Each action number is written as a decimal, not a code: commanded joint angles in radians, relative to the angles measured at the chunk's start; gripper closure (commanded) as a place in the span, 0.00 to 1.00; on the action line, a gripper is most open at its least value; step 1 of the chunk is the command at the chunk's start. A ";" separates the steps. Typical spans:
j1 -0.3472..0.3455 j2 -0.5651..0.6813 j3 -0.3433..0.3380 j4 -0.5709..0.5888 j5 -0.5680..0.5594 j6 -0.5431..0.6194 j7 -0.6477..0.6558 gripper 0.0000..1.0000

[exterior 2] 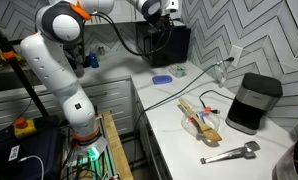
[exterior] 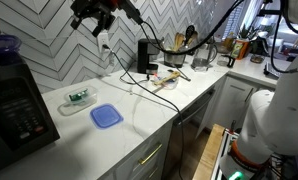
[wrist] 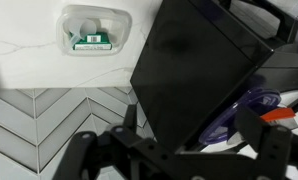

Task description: Remove the silver bowl from the top of the microwave and put it on the counter

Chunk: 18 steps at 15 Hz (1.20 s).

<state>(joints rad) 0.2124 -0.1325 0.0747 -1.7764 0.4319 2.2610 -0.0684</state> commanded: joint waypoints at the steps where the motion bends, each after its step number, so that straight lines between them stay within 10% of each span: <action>1: 0.002 0.103 0.032 0.117 0.084 -0.022 0.054 0.00; 11: 0.053 0.507 0.165 0.687 0.047 -0.127 0.264 0.00; 15: 0.092 0.651 0.155 0.894 0.014 -0.149 0.335 0.42; 18: 0.116 0.717 0.137 0.996 -0.035 -0.185 0.417 0.53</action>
<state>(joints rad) 0.2956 0.4937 0.2344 -0.9355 0.4497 2.1450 0.2574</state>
